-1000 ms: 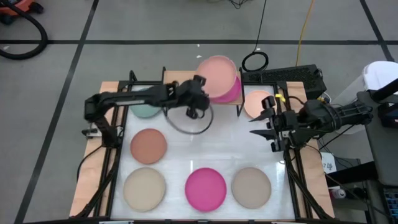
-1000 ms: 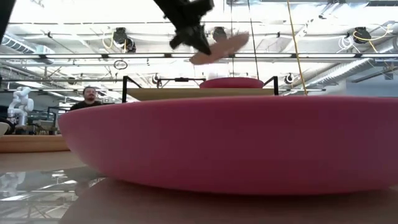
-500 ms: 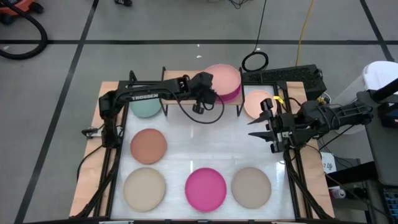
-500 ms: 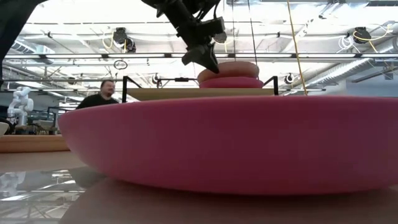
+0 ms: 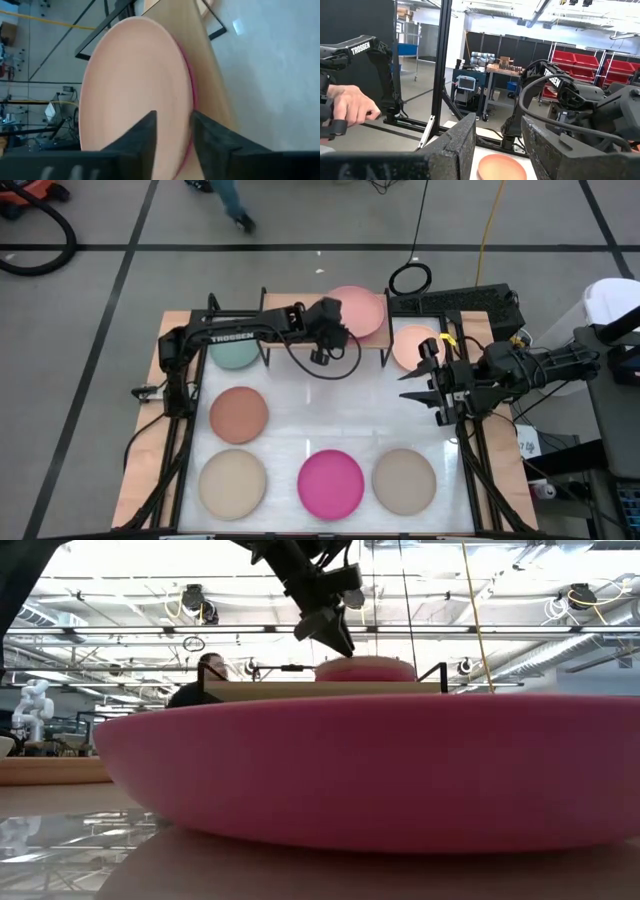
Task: Place and stack plates onto a shelf
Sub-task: Stack the light pink plate on the pink plate on the shelf, then stack the pink plate on the light pink plate on the shelf
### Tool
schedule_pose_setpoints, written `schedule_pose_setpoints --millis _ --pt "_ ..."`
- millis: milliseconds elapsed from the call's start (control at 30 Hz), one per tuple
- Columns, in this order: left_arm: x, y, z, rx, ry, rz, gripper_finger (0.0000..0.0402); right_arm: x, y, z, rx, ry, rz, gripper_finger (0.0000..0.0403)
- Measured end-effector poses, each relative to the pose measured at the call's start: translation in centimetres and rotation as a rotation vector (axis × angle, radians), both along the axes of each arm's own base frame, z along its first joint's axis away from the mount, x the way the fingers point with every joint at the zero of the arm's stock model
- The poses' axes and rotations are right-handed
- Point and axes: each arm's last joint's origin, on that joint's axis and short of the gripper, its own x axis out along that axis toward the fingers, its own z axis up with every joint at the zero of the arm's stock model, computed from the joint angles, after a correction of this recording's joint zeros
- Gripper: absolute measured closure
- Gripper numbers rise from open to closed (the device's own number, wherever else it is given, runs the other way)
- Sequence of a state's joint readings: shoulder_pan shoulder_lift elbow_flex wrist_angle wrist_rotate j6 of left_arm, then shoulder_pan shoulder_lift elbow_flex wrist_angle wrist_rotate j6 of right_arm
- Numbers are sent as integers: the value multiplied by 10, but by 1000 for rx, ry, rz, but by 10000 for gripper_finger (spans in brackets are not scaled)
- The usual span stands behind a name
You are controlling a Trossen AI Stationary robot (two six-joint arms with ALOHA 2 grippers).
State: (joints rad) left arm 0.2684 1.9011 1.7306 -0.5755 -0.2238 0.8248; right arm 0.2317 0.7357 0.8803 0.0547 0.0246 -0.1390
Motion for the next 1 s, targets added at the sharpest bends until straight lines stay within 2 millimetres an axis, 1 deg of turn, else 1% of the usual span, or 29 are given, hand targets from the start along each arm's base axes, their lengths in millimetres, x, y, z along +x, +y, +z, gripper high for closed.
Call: schedule_pose_setpoints --millis 167,267,300,400,467,567,633,700,767,833,933,1000 --pt "1 -3 3 78 11 83 203 0 0 0 -2 1 0 263" --pt "-3 -12 19 120 -38 172 185 0 0 -2 -6 17 0 263" --pt "-5 -17 30 118 -81 182 183 0 0 -3 -9 28 0 263" --pt "-22 -35 62 65 -204 190 186 1 0 -7 -16 70 0 263" --pt "-40 -46 86 -7 -285 174 192 2 1 -11 -22 106 0 263" --pt "-68 -60 114 -161 -384 120 207 5 1 -15 -15 147 0 263" --pt "-86 -68 124 -269 -414 69 217 8 2 -19 -2 184 0 263" --pt "-100 -76 128 -334 -436 29 228 9 2 -20 5 200 -3 263" --pt "-113 -83 122 -365 -424 23 237 12 3 -23 9 218 -2 263" --pt "-125 -90 118 -397 -452 20 245 14 3 -25 23 235 -3 263" --pt "-148 -101 106 -445 -498 28 249 23 5 -31 33 277 -29 263" --pt "-164 -107 93 -452 -529 34 249 33 6 -39 24 330 -53 263"
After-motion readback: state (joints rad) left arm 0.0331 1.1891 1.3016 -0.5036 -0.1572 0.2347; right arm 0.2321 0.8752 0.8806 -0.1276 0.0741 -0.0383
